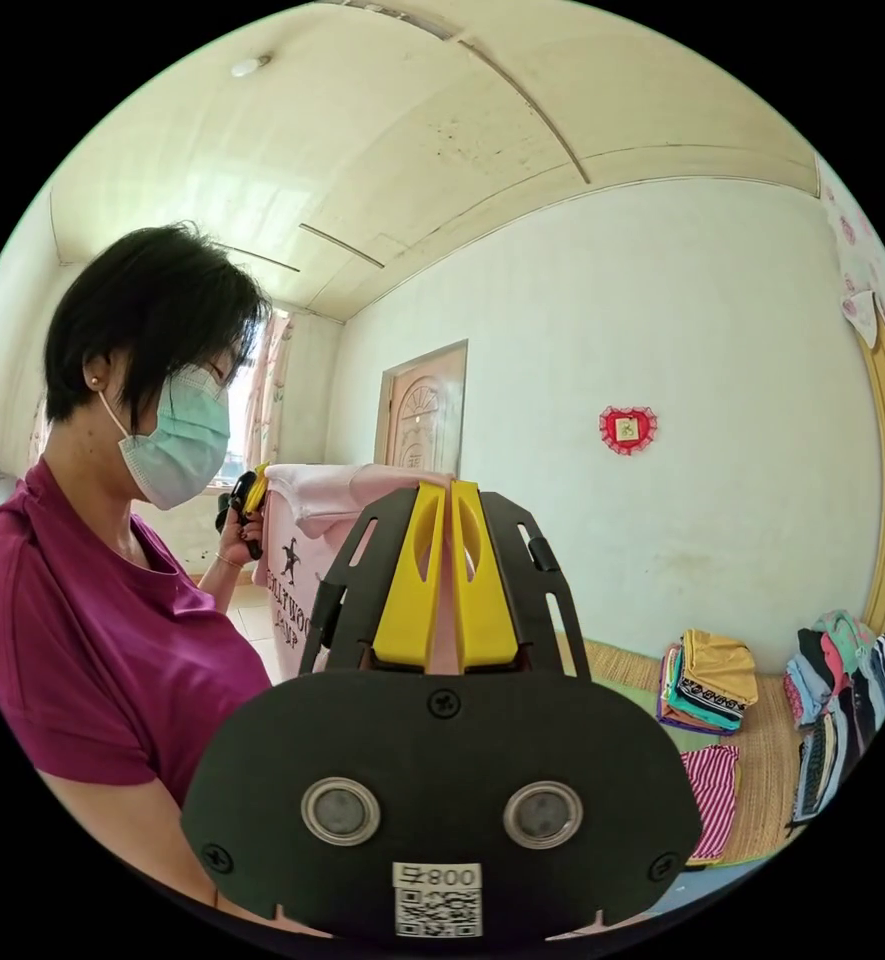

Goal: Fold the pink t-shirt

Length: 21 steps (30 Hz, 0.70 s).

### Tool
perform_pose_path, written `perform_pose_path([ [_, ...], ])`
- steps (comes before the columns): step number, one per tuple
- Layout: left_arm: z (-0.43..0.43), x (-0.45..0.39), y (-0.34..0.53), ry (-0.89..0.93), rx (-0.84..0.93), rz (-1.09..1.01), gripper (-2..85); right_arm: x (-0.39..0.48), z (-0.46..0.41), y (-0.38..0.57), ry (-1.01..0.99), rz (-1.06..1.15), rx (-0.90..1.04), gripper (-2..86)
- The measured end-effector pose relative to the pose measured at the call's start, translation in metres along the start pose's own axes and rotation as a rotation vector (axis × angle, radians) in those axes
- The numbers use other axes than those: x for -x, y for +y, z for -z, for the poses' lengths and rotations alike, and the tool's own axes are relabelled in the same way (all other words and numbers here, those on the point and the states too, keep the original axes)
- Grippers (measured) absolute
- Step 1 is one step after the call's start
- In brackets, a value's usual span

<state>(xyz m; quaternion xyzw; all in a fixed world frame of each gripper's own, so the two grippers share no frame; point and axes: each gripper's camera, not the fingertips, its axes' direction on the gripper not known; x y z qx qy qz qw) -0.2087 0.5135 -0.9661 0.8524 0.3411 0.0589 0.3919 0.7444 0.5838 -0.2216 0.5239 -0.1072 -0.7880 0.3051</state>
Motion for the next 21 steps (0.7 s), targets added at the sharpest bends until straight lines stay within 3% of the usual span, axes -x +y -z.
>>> perform_pose_path([
  [9, 0.005, 0.021, -0.004, 0.006, -0.003, -0.037, 0.5, -0.008, -0.045, 0.005, 0.002, 0.005, 0.002, 0.7],
  [21, -0.034, 0.144, 0.009, -0.022, 0.064, 0.025, 0.5, -0.065, -0.174, 0.003, -0.008, -0.079, 0.053, 0.7],
])
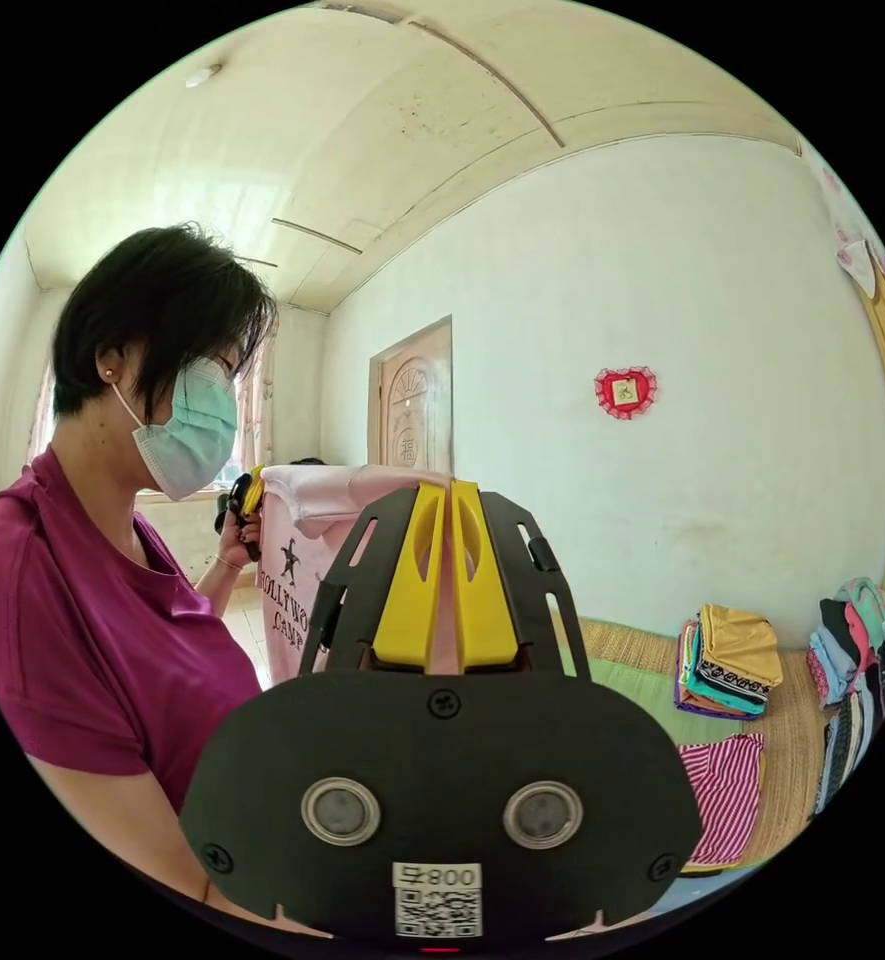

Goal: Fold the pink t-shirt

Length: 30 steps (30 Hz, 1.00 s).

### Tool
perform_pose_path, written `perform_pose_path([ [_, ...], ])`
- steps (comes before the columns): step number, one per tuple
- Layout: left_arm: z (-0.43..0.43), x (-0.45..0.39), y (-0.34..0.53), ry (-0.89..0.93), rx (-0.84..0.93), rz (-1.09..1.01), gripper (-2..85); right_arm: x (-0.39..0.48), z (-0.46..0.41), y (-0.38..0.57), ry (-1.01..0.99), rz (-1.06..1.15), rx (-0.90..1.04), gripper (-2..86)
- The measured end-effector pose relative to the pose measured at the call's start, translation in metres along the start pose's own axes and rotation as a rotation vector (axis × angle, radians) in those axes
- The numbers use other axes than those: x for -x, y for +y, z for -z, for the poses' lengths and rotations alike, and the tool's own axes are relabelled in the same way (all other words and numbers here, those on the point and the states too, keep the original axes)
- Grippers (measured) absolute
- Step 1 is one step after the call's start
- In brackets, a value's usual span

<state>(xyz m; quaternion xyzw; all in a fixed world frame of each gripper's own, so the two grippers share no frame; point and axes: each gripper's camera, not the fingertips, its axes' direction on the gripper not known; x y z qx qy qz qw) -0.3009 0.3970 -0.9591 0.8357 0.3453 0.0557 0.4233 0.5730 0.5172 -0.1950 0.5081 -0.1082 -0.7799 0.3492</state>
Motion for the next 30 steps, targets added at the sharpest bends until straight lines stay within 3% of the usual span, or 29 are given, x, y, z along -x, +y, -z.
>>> perform_pose_path([
  [9, -0.069, 0.188, 0.031, -0.130, 0.121, 0.145, 0.6, -0.109, -0.188, -0.014, 0.005, -0.119, 0.141, 0.7],
  [16, -0.138, 0.406, 0.112, -0.434, 0.326, 0.332, 0.8, -0.229, -0.394, 0.022, 0.066, -0.262, 0.367, 0.7],
  [23, -0.177, 0.661, 0.276, -0.660, 0.547, 0.716, 2.3, -0.378, -0.650, 0.146, 0.069, -0.558, 0.729, 0.7],
  [30, -0.176, 0.792, 0.402, -0.741, 0.609, 0.912, 5.2, -0.446, -0.806, 0.277, 0.108, -0.786, 1.007, 0.9],
])
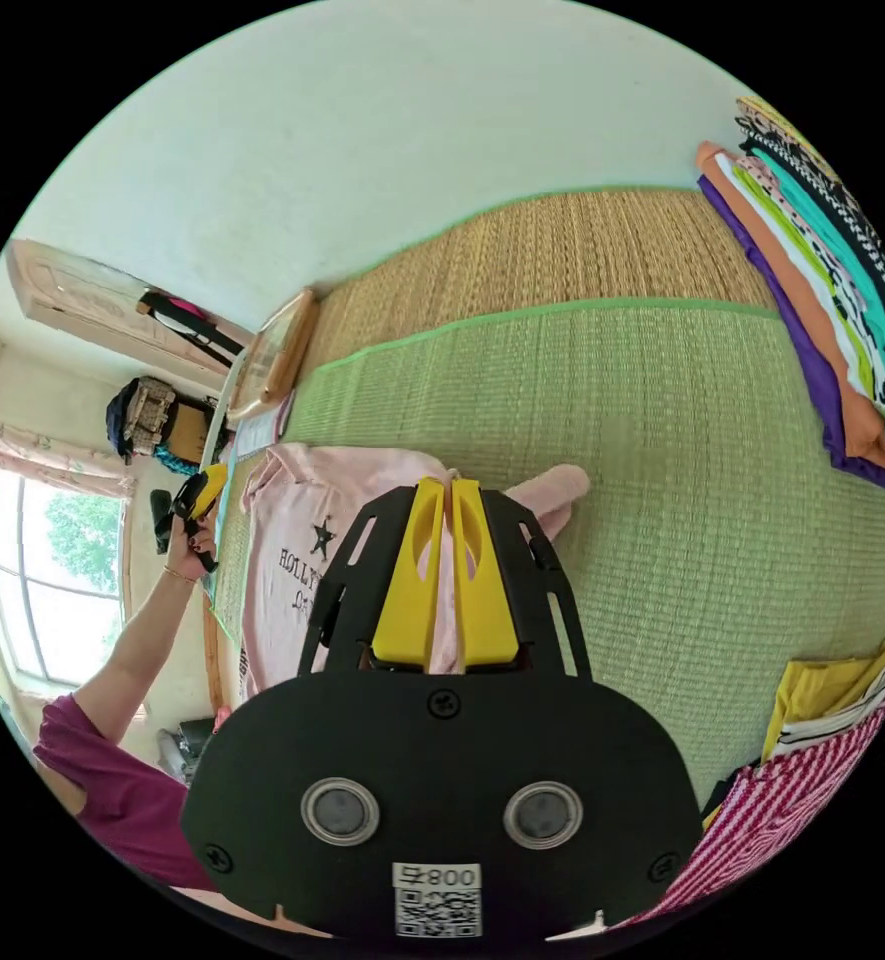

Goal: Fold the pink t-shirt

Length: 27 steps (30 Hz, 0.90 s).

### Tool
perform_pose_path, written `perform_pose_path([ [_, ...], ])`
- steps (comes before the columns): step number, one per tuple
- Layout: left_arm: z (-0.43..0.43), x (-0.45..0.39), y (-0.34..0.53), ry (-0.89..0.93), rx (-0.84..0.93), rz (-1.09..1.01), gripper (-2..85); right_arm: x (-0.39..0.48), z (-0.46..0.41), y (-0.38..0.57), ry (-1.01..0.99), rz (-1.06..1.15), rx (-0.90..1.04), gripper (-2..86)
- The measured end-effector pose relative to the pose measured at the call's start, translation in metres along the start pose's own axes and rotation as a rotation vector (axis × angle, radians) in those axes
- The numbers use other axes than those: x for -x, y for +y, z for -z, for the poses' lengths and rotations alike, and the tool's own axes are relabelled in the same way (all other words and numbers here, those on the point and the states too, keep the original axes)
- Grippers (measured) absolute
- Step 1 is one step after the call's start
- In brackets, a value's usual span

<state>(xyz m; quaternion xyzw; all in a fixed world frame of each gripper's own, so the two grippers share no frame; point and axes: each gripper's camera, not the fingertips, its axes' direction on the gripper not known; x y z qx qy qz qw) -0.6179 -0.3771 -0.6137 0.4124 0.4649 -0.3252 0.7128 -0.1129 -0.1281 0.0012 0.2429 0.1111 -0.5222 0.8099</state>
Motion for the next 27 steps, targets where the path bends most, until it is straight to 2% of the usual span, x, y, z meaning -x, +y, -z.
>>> perform_pose_path([
  [4, -0.052, 0.019, -0.010, 0.005, 0.122, -0.082, 6.0, 0.020, -0.009, -0.010, 0.013, 0.054, -0.070, 1.2],
  [8, -0.110, 0.036, -0.020, -0.025, 0.232, -0.116, 6.6, 0.071, -0.022, -0.006, 0.125, 0.133, -0.111, 2.0],
  [12, -0.155, 0.051, -0.039, -0.029, 0.256, -0.097, 6.6, 0.091, -0.041, -0.014, 0.235, 0.094, -0.093, 3.7],
  [19, -0.226, 0.073, -0.083, -0.133, 0.313, -0.114, 3.7, 0.135, -0.054, -0.003, 0.197, 0.077, -0.168, 1.5],
  [21, -0.239, 0.079, -0.094, -0.129, 0.306, -0.109, 2.9, 0.163, -0.080, -0.003, 0.136, 0.147, -0.120, 1.0],
  [27, -0.278, 0.088, -0.126, -0.107, 0.288, -0.114, 0.9, 0.212, -0.125, -0.017, 0.153, 0.196, -0.056, 0.2],
])
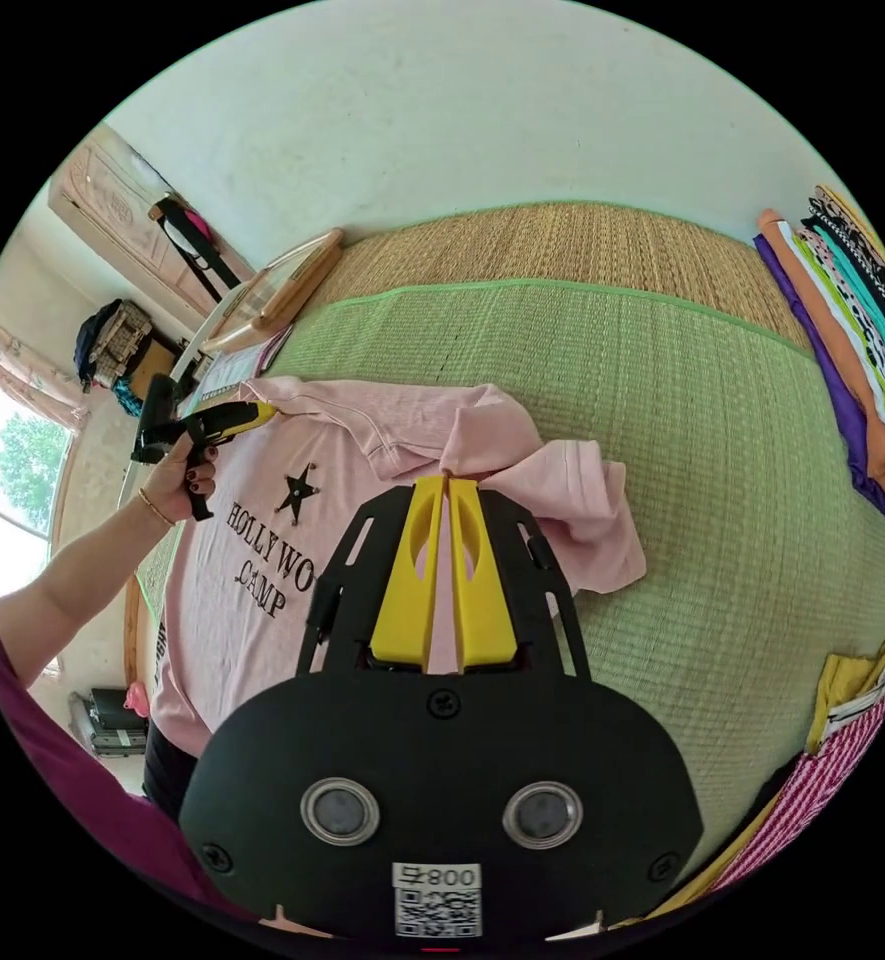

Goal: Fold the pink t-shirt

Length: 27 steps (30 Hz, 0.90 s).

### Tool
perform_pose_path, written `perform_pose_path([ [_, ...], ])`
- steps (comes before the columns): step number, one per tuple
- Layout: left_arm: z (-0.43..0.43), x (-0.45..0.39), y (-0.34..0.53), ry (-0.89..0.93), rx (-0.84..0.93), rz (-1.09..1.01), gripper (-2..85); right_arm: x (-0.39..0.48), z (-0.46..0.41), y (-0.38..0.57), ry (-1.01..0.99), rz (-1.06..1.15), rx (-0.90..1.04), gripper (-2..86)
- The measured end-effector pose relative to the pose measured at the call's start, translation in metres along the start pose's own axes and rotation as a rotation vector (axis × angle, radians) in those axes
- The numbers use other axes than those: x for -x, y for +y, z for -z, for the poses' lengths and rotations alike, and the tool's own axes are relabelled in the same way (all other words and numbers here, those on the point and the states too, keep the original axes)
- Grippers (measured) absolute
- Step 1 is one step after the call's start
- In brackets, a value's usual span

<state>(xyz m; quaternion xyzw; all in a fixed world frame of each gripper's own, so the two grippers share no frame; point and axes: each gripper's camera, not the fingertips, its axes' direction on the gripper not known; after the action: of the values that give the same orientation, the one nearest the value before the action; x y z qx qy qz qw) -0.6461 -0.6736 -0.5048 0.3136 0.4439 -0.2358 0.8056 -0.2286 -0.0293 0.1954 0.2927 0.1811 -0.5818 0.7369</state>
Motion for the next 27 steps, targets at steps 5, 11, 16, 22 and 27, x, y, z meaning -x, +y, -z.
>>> perform_pose_path([
  [5, -0.021, 0.006, -0.029, 0.006, -0.015, -0.011, 0.3, -0.012, 0.033, 0.014, 0.026, -0.120, -0.120, 0.0],
  [11, -0.040, 0.017, -0.047, 0.027, -0.030, -0.006, 0.2, -0.008, 0.053, 0.049, -0.019, -0.182, -0.212, 0.0],
  [16, -0.048, 0.025, -0.057, 0.030, -0.045, 0.002, 0.3, 0.029, 0.014, 0.030, -0.092, -0.080, -0.117, 0.0],
  [22, -0.058, 0.030, -0.072, -0.001, -0.045, -0.010, 0.2, 0.050, -0.047, -0.019, -0.056, 0.016, 0.043, 0.0],
  [27, -0.067, 0.034, -0.083, -0.035, -0.051, -0.013, 0.1, 0.049, -0.058, -0.044, -0.083, 0.015, 0.017, -0.1],
])
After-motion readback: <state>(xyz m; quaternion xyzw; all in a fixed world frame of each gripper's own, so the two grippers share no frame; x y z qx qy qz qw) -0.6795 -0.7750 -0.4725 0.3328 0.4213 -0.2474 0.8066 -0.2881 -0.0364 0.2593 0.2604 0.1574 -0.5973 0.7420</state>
